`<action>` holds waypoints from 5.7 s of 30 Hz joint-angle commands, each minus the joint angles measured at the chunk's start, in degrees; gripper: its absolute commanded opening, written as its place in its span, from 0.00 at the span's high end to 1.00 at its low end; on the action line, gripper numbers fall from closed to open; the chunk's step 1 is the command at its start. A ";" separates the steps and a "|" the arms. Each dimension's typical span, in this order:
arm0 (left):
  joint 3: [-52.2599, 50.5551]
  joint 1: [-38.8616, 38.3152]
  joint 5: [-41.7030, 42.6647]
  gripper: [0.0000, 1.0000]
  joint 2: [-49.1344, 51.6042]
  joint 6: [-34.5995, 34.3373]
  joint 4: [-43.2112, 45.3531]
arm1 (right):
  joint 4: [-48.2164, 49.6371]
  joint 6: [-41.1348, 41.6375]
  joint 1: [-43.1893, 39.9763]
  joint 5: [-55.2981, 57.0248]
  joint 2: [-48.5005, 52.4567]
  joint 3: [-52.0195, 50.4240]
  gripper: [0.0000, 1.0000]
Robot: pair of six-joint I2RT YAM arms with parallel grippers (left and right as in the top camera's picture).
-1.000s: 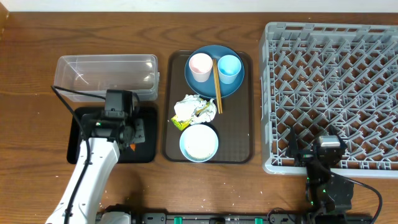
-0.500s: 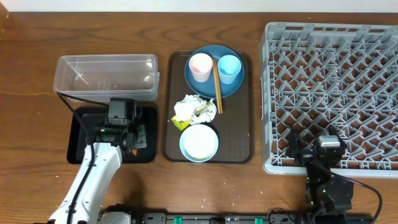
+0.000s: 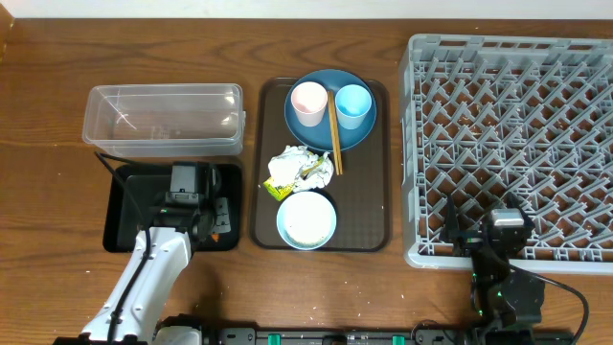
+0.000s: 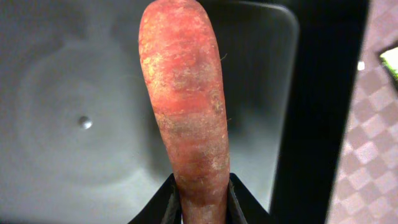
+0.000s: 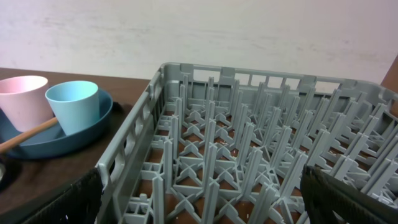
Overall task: Sort waste into correct bins and load items into the dishwasher rack
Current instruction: 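Open the left gripper to release the carrot and lift, then move the left gripper back over the tissue and snack wrapper, then lower the left gripper and grasp the yellow snack wrapper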
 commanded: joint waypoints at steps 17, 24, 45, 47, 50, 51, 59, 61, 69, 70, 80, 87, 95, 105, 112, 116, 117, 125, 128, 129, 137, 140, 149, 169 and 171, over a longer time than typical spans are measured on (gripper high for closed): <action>-0.37 0.24 1.64 0.65 0.33 0.76 0.20 | -0.22 -0.09 1.03 0.17 -0.09 -0.09 0.01; 1.44 0.24 1.66 0.66 -0.83 0.74 -1.05 | -0.22 -0.09 1.03 0.17 -0.09 -0.09 0.01; 6.91 0.13 37.51 0.18 -15.34 -1.64 -5.22 | -0.22 -0.09 1.03 0.17 -0.09 -0.09 0.01; 6.91 -0.46 39.41 0.34 -15.06 -4.35 -5.27 | -0.22 -0.09 1.03 0.17 -0.09 -0.09 0.01; 6.93 -3.54 39.34 0.53 -15.02 -8.70 -5.44 | -0.22 -0.09 1.03 0.17 -0.09 -0.09 0.01; 6.93 -4.52 39.28 0.54 -15.02 -9.51 -5.29 | -0.22 -0.09 1.03 0.17 -0.09 -0.09 0.01; 6.93 -17.51 24.94 0.87 -15.02 -21.57 -0.22 | -0.22 -0.09 1.03 0.17 -0.09 -0.09 0.01; 6.93 -21.00 23.34 0.91 -15.02 -22.18 1.79 | -0.22 -0.09 1.03 0.17 -0.09 -0.09 0.01; 6.93 -28.72 23.08 0.91 -14.80 -21.29 5.53 | -0.22 -0.09 1.03 0.17 -0.09 -0.09 0.01; 6.93 -28.81 22.69 0.91 -14.73 -21.33 5.68 | -0.22 -0.09 1.03 0.17 -0.09 -0.09 0.01; 7.93 -29.18 6.54 0.85 -12.85 -20.02 6.01 | -0.22 -0.09 1.03 0.17 -0.09 -0.09 0.01; 10.16 -29.16 0.37 0.85 -6.05 -15.08 7.39 | -0.22 -0.09 1.03 0.17 -0.09 -0.09 0.01; 10.16 -29.16 -0.61 0.85 1.01 -12.55 15.56 | -0.22 -0.09 1.03 0.17 -0.09 -0.09 0.01; 9.94 -29.18 -5.68 0.47 1.60 -7.56 20.09 | -0.22 -0.09 1.03 0.17 -0.09 -0.09 0.01; 9.94 -29.18 -7.91 0.38 4.66 -7.58 21.84 | -0.22 -0.09 1.03 0.17 -0.09 -0.09 0.01; 9.94 -29.18 -7.87 0.53 7.23 -7.56 25.14 | -0.22 -0.09 1.03 0.17 -0.09 -0.09 0.01; 9.94 -29.18 -7.87 0.53 8.17 -7.56 26.38 | -0.22 -0.09 1.03 0.17 -0.09 -0.09 0.01; 9.94 -29.18 -7.43 0.53 13.66 -7.56 29.97 | -0.22 -0.09 1.03 0.17 -0.09 -0.09 0.01; 9.94 -29.31 -7.15 0.53 13.81 -7.56 29.97 | -0.22 -0.09 1.03 0.17 -0.09 -0.09 0.01; 9.94 -29.35 -6.43 0.53 13.79 -7.56 29.97 | -0.22 -0.09 1.03 0.17 -0.09 -0.09 0.01; 9.92 -29.33 1.57 0.53 13.81 -7.56 28.98 | -0.22 -0.09 1.03 0.17 -0.09 -0.09 0.01; 9.88 -29.33 1.40 0.53 13.84 -7.56 28.41 | -0.22 -0.09 1.03 0.17 -0.09 -0.09 0.01; 9.70 -29.31 0.79 0.52 18.25 -7.52 31.56 | -0.22 -0.09 1.03 0.17 -0.09 -0.09 0.01; 9.70 -29.29 -6.12 0.66 20.09 -7.56 32.59 | -0.22 -0.09 1.03 0.17 -0.09 -0.09 0.01; 9.70 -29.29 -6.12 0.66 20.09 -7.56 32.59 | -0.22 -0.09 1.03 0.17 -0.09 -0.09 0.01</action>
